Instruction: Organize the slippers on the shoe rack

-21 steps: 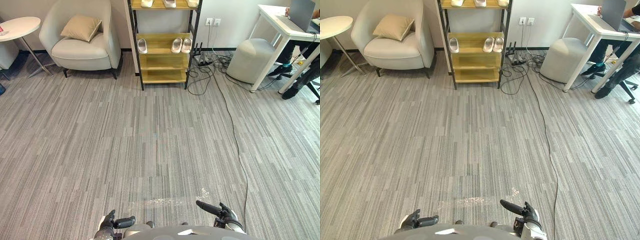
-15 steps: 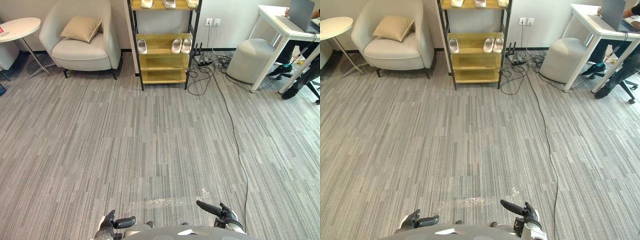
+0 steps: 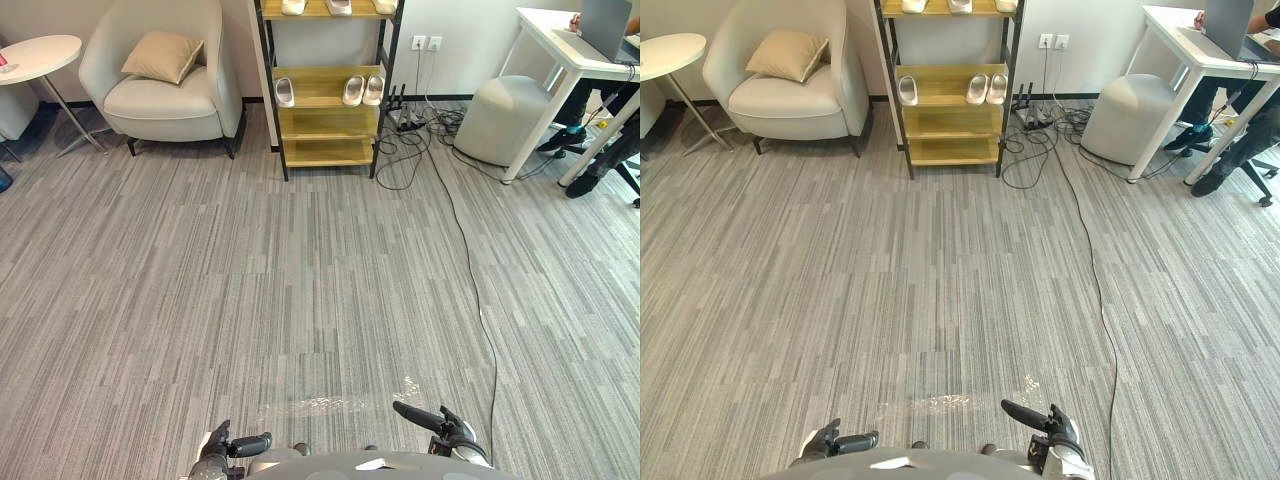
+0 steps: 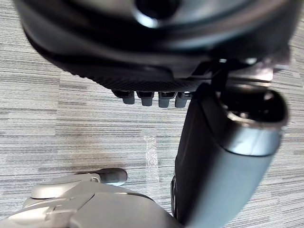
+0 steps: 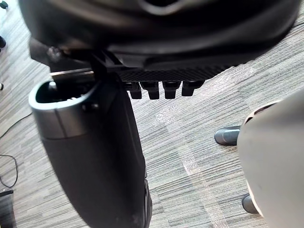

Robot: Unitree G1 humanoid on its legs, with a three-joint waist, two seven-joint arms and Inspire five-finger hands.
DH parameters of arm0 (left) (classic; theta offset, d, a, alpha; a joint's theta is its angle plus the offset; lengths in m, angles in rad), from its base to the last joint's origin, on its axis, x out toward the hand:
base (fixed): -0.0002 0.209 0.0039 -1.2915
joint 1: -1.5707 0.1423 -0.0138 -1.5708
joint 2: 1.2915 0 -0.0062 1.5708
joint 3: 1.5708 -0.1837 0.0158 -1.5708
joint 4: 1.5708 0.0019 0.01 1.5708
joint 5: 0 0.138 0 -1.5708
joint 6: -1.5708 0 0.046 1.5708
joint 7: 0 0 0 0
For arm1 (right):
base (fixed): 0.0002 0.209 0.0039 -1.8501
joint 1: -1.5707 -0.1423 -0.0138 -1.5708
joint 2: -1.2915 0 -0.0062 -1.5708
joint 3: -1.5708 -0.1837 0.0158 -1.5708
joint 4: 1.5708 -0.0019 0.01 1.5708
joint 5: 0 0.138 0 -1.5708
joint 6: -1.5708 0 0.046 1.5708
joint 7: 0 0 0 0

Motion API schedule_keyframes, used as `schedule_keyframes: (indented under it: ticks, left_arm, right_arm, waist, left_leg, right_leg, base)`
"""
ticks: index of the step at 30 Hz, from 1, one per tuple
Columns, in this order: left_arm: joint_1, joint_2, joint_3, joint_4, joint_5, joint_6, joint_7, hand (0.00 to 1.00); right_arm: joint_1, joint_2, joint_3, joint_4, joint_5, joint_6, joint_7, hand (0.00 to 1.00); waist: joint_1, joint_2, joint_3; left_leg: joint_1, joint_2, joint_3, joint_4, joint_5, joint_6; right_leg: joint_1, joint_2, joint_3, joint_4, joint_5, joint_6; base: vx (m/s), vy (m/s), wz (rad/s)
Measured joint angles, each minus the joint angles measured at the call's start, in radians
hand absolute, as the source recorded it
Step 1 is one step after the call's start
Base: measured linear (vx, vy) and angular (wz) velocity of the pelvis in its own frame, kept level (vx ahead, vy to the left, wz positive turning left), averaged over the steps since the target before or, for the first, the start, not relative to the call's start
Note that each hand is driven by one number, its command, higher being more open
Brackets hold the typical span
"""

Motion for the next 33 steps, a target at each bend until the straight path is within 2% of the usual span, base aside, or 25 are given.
schedule_keyframes:
  ticks: [7, 12, 14, 15, 17, 18, 20, 22, 24, 25, 26, 28, 29, 30, 31, 33]
  left_arm:
    - [0.000, 0.000, 0.000, 0.000, -0.001, -0.002, 0.005, 1.00]
    - [-0.005, 0.002, 0.000, -0.001, -0.001, -0.010, 0.006, 1.00]
    - [-0.029, 0.007, -0.003, -0.003, -0.003, -0.010, 0.005, 1.00]
    - [-0.033, 0.008, -0.004, -0.004, -0.006, -0.011, 0.006, 1.00]
    - [-0.042, 0.008, -0.011, -0.004, -0.016, -0.011, 0.006, 1.00]
    - [-0.044, 0.010, -0.016, -0.003, -0.018, -0.011, 0.005, 1.00]
    - [-0.051, 0.024, -0.034, -0.002, -0.018, -0.010, 0.004, 1.00]
    - [-0.058, 0.028, -0.040, 0.000, -0.018, -0.007, 0.007, 1.00]
    - [-0.058, 0.024, -0.040, 0.001, -0.018, -0.007, 0.007, 1.00]
    - [-0.059, 0.021, -0.040, 0.001, -0.017, -0.007, 0.007, 1.00]
    - [-0.064, 0.013, -0.040, 0.001, -0.017, -0.006, 0.007, 1.00]
    - [-0.069, 0.012, -0.040, 0.001, -0.015, -0.006, 0.005, 1.00]
    - [-0.069, 0.014, -0.039, 0.001, -0.014, -0.006, 0.004, 1.00]
    - [-0.068, 0.012, -0.023, 0.002, 0.000, -0.006, 0.003, 1.00]
    - [-0.082, -0.010, 0.001, 0.008, 0.002, -0.009, 0.007, 1.00]
    - [-0.091, -0.017, 0.001, 0.007, 0.003, -0.015, 0.005, 1.00]
  right_arm:
    - [-0.001, -0.003, 0.008, 0.000, 0.000, 0.001, 0.001, 1.00]
    - [-0.004, -0.009, 0.041, -0.001, 0.000, 0.004, 0.002, 1.00]
    - [-0.013, -0.013, 0.039, -0.006, 0.001, 0.007, 0.002, 1.00]
    - [-0.014, -0.014, 0.039, -0.006, 0.001, 0.008, 0.002, 1.00]
    - [-0.020, -0.022, 0.040, -0.018, 0.003, 0.007, 0.003, 1.00]
    - [-0.024, -0.022, 0.039, -0.024, 0.003, 0.006, 0.002, 1.00]
    - [-0.026, -0.018, 0.038, -0.040, 0.005, -0.002, 0.004, 1.00]
    - [-0.033, -0.018, 0.037, -0.041, 0.005, -0.003, 0.005, 1.00]
    - [-0.046, -0.023, 0.037, -0.040, 0.005, -0.004, 0.004, 1.00]
    - [-0.049, -0.026, 0.037, -0.040, 0.005, -0.004, 0.004, 1.00]
    - [-0.070, -0.035, 0.038, -0.041, 0.005, -0.004, 0.004, 1.00]
    - [-0.078, -0.034, 0.038, -0.041, 0.005, -0.004, 0.003, 1.00]
    - [-0.080, -0.031, 0.039, -0.042, 0.005, -0.004, 0.004, 1.00]
    - [-0.079, -0.027, 0.035, -0.043, 0.009, -0.004, 0.005, 1.00]
    - [-0.094, -0.035, 0.022, -0.043, 0.012, -0.006, 0.005, 1.00]
    - [-0.103, -0.032, 0.019, -0.044, 0.011, -0.015, 0.005, 1.00]
  waist:
    - [0.003, -0.001, -0.001]
    - [0.009, -0.006, -0.004]
    - [0.017, -0.011, 0.002]
    - [0.018, -0.013, 0.005]
    - [0.023, -0.006, 0.020]
    - [0.020, -0.005, 0.021]
    - [0.015, -0.017, 0.030]
    - [0.014, -0.021, 0.034]
    - [0.004, -0.011, 0.041]
    - [0.001, -0.005, 0.045]
    - [-0.003, 0.013, 0.055]
    - [-0.007, 0.017, 0.059]
    - [-0.007, 0.011, 0.061]
    - [-0.012, 0.002, 0.062]
    - [-0.015, 0.034, 0.064]
    - [-0.014, 0.043, 0.064]
  left_leg:
    - [-0.012, 0.003, 0.032, -0.001, -0.001, 0.000]
    - [-0.048, 0.005, 0.058, 0.018, -0.020, 0.023]
    - [-0.123, 0.006, 0.068, 0.136, -0.091, 0.035]
    - [-0.131, 0.006, 0.071, 0.159, -0.104, 0.042]
    - [-0.139, 0.008, 0.083, 0.237, -0.163, 0.059]
    - [-0.138, 0.006, 0.083, 0.248, -0.172, 0.065]
    - [-0.108, -0.014, 0.073, 0.247, -0.189, 0.082]
    - [-0.074, -0.008, 0.048, 0.244, -0.214, 0.088]
    - [-0.037, 0.017, 0.019, 0.217, -0.226, 0.076]
    - [-0.022, 0.029, 0.014, 0.203, -0.225, 0.066]
    - [0.005, 0.059, 0.004, 0.171, -0.228, 0.048]
    - [0.026, 0.075, -0.004, 0.145, -0.227, 0.026]
    - [0.047, 0.080, -0.006, 0.137, -0.233, 0.005]
    - [0.079, 0.087, -0.018, 0.138, -0.253, -0.030]
    - [0.082, 0.127, -0.031, 0.172, -0.259, -0.050]
    - [0.036, 0.142, -0.030, 0.273, -0.248, -0.072]
  right_leg:
    - [-0.017, 0.006, 0.029, -0.013, 0.011, -0.003]
    - [-0.057, 0.005, 0.052, -0.001, 0.015, 0.000]
    - [-0.160, -0.019, 0.057, 0.171, -0.069, 0.016]
    - [-0.179, -0.026, 0.056, 0.221, -0.092, 0.025]
    - [-0.280, -0.067, 0.007, 0.483, -0.144, 0.045]
    - [-0.314, -0.083, -0.009, 0.565, -0.144, 0.044]
    - [-0.407, -0.151, -0.060, 0.786, -0.147, 0.036]
    - [-0.422, -0.173, -0.116, 0.831, -0.193, 0.017]
    - [-0.439, -0.174, -0.193, 0.750, -0.216, -0.006]
    - [-0.453, -0.166, -0.209, 0.704, -0.215, -0.006]
    - [-0.495, -0.134, -0.224, 0.592, -0.198, -0.009]
    - [-0.520, -0.102, -0.221, 0.486, -0.142, -0.006]
    - [-0.534, -0.089, -0.214, 0.436, -0.096, -0.022]
    - [-0.525, -0.088, -0.200, 0.427, 0.022, -0.096]
    - [-0.524, -0.075, -0.228, 0.485, -0.025, -0.134]
    - [-0.514, -0.064, -0.243, 0.496, -0.076, -0.139]
  base:
    - [-0.01, -0.016, -0.11]
    - [-0.01, -0.007, -0.16]
    - [0.02, 0.026, -0.09]
    - [0.03, 0.043, -0.15]
    - [0.03, 0.064, -0.21]
    - [0.03, 0.076, -0.10]
    - [0.09, 0.078, 0.09]
    - [0.19, 0.029, 0.27]
    - [0.25, -0.046, 0.39]
    - [0.35, -0.097, 0.38]
    - [0.37, -0.128, 0.32]
    - [0.38, -0.149, 0.26]
    - [0.54, -0.262, 0.34]
    - [0.69, -0.341, 0.51]
    - [0.71, -0.357, 0.50]
    - [0.54, -0.276, 0.27]
